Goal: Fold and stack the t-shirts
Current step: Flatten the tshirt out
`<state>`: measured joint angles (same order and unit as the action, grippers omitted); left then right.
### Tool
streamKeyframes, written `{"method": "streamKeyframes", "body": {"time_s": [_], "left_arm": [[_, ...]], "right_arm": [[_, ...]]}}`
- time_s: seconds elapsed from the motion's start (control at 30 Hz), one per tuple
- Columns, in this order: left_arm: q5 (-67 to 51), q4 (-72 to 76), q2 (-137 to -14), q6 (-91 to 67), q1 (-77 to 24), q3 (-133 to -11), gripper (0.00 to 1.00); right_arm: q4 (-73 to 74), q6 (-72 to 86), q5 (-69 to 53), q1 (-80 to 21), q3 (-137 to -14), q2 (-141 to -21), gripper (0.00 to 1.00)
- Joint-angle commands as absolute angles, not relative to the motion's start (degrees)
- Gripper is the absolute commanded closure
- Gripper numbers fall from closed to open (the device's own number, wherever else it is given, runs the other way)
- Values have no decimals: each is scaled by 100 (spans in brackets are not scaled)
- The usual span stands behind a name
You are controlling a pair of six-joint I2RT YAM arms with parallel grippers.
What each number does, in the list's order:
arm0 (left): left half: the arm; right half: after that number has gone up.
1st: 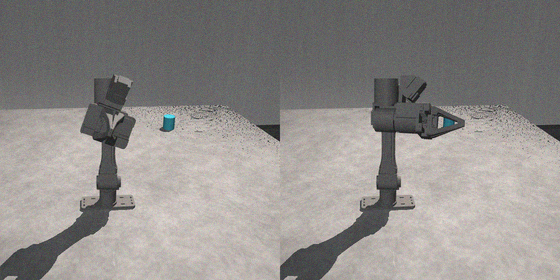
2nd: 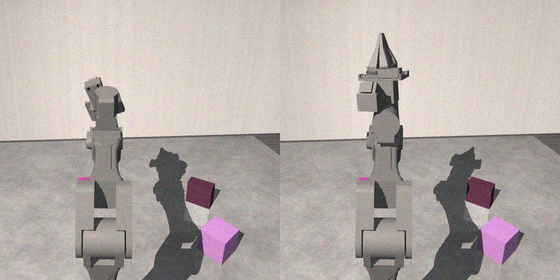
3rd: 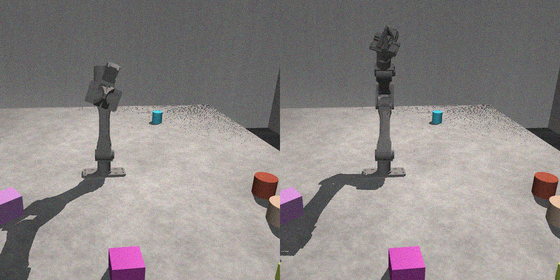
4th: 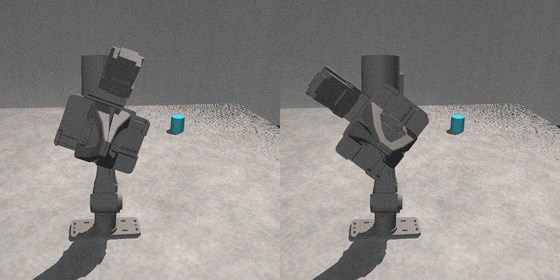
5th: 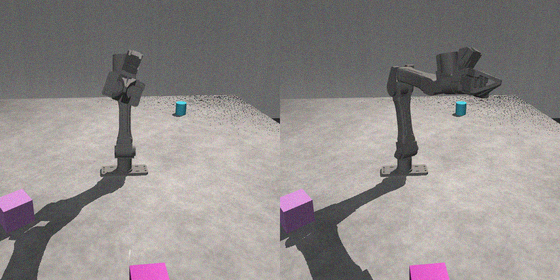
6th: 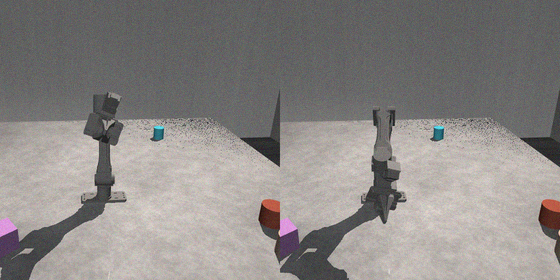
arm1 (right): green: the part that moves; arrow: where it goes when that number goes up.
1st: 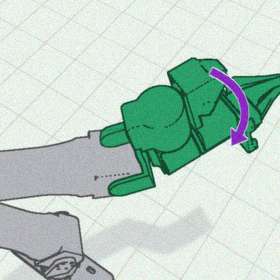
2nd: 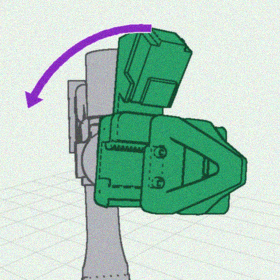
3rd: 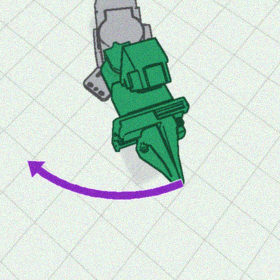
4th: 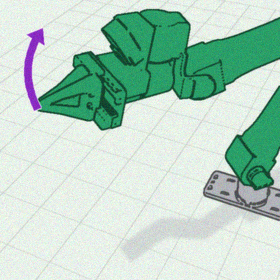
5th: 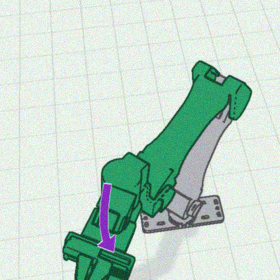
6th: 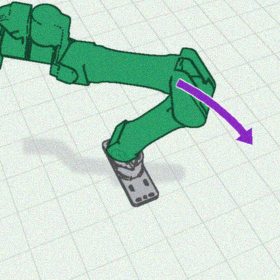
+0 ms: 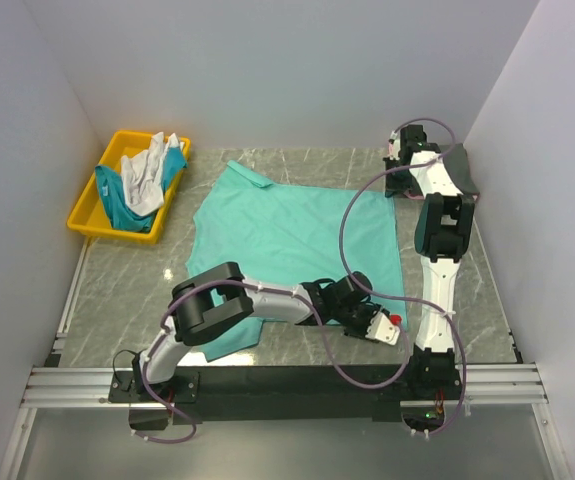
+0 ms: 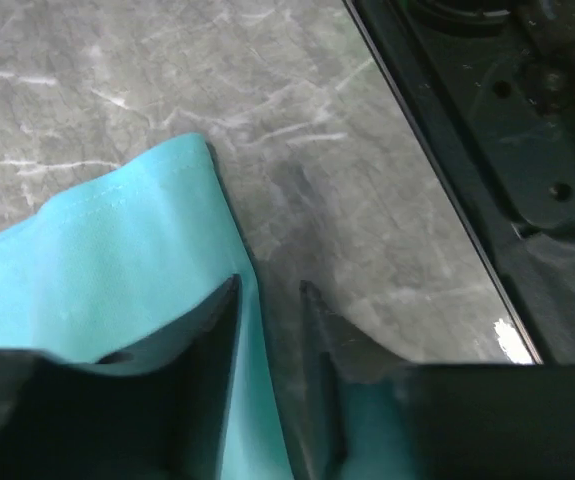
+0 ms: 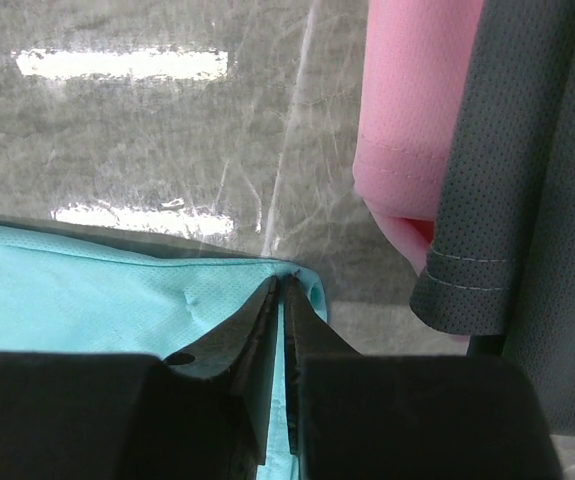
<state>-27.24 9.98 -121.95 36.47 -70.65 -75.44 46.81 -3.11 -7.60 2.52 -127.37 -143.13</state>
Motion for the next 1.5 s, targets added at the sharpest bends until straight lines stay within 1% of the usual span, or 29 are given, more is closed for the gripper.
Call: {"method": "streamKeyframes", "body": {"time_s": [0.0,0.03,0.07,0.17,0.3,0.4,0.5,0.53,0.6,0.63,0.7,0.73,0.8,0.83,0.93,1.23,1.3,1.37,1.47], "left_arm": [[-2997,686,-11674,3279,-6988,-7401,55],[-3014,659,-11559,3226,-6918,-7366,52],[-3076,633,-11288,3208,-6882,-7296,44],[-3207,467,-10647,3103,-6750,-7006,43],[-3558,19,-9775,3006,-6496,-6505,43],[-3909,-771,-9090,3076,-6153,-6154,43],[-4209,-1326,-8457,2971,-5425,-5890,43],[-4384,-1440,-8333,2858,-4892,-5863,43],[-4438,-1529,-8130,2673,-4301,-5906,43],[-4447,-1521,-8130,2507,-3697,-5976,43],[-4377,-1416,-8296,2356,-3140,-6308,43],[-4333,-1363,-8410,2138,-2607,-6450,43],[-4245,-1144,-8858,1900,-2103,-6949,43],[-4193,-1029,-9025,1568,-1648,-7109,42],[-4026,-809,-9614,1266,-1039,-7742,42],[-3113,-774,-11170,888,-370,-9456,40],[-2937,-834,-11512,1018,-369,-9789,34],[-2778,-835,-11863,906,-360,-9983,33],[-2471,-923,-12320,721,-360,-10414,34]], "right_arm": [[4685,-422,-966,281,-12560,-14107,88],[4676,-448,-993,281,-12525,-14054,88],[4658,-466,-1089,281,-12446,-14010,88],[4623,-501,-1186,290,-12314,-13756,86],[4544,-510,-1371,299,-12261,-13369,77],[4465,-475,-1362,299,-12234,-13176,71],[4395,-475,-1231,299,-12208,-13078,63],[4377,-475,-1161,299,-12208,-13078,59],[4333,-448,-1099,299,-12225,-13130,56],[4298,-413,-1081,299,-12243,-13174,56],[4289,-369,-1028,299,-12383,-13367,56],[4289,-334,-1028,299,-12436,-13438,57],[4289,-299,-993,299,-12585,-13648,58],[4315,-281,-976,299,-12629,-13719,59],[4246,-264,-818,290,-12639,-13843,59],[4254,-290,-590,290,-12428,-14036,61],[4254,-281,-615,281,-12401,-14080,61],[4315,-264,-537,264,-12585,-14193,61],[4526,-272,-536,246,-12841,-14352,66]]}}
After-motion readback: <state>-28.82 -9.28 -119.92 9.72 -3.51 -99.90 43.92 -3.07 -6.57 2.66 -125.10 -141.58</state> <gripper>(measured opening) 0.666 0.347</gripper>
